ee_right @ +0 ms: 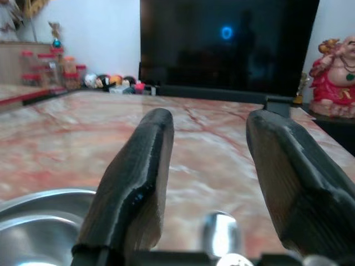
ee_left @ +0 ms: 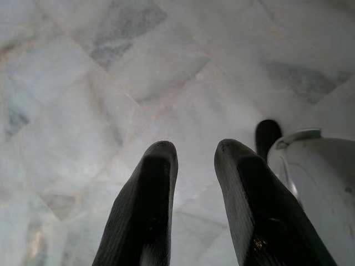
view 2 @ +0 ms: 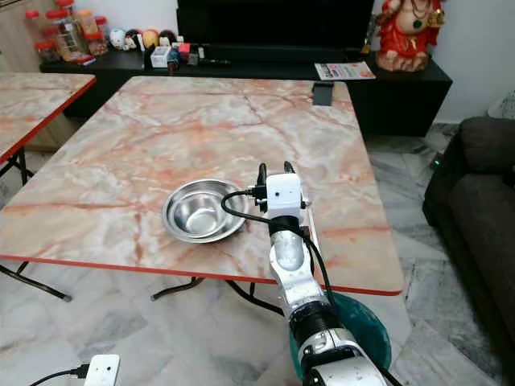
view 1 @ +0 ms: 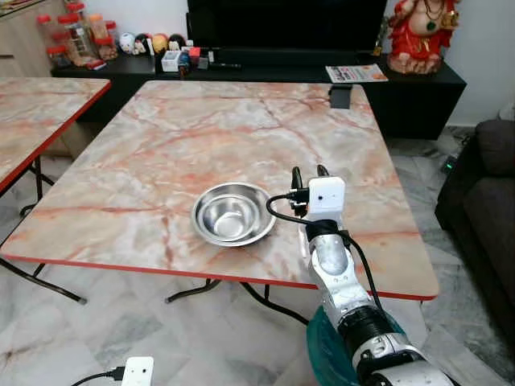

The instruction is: Setting the table

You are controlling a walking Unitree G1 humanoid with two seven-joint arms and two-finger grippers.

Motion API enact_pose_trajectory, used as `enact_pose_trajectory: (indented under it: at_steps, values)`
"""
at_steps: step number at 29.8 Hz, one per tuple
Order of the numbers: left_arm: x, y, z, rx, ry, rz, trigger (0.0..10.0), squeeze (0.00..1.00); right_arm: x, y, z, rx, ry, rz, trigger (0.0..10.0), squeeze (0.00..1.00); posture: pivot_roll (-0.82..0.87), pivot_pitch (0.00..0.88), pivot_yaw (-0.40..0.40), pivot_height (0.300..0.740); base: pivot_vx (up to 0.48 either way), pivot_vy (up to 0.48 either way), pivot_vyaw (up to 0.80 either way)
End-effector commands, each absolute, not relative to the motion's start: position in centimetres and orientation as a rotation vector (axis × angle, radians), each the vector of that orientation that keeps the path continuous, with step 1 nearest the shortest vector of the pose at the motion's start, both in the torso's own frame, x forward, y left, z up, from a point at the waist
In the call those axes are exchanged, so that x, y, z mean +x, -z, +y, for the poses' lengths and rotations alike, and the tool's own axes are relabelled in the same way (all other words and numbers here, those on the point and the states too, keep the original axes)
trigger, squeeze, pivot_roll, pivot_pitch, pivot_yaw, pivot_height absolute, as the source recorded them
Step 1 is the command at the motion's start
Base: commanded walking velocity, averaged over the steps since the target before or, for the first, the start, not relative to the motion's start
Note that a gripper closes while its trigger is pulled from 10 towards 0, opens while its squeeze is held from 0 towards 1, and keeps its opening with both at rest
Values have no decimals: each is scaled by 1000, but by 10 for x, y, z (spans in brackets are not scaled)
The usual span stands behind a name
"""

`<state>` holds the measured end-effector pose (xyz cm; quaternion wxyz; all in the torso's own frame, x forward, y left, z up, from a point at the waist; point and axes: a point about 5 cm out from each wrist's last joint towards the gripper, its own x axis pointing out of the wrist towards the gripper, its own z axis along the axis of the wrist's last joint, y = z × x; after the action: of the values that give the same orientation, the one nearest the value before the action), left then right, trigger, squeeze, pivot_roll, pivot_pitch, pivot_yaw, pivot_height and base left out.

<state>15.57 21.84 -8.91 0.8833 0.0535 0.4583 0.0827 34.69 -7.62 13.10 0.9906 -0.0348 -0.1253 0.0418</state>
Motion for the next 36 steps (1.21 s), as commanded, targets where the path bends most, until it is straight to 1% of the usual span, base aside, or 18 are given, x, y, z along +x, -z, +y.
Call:
enact_pose_trajectory:
  at_steps: [1,12,27,31,36]
  values:
    - [157,88,220,106,-176,950,10000,0,349,-135,-81,-71,-72,-264,10000,0,16,7,45,740,0,341,0]
    - [156,89,220,97,-189,947,10000,0,346,-140,-72,-73,-101,-286,10000,0,22,28,51,740,0,397,0]
    - [158,88,221,95,-193,942,10000,0,345,-150,-68,-99,-124,-336,10000,0,18,30,50,740,0,405,0]
    - [157,88,220,98,-188,943,10000,0,343,-146,-68,-107,-130,-328,10000,0,20,27,52,740,0,402,0]
    - [155,88,221,96,-196,945,10000,0,337,-134,-73,-133,-152,-296,10000,0,35,21,33,740,0,402,0]
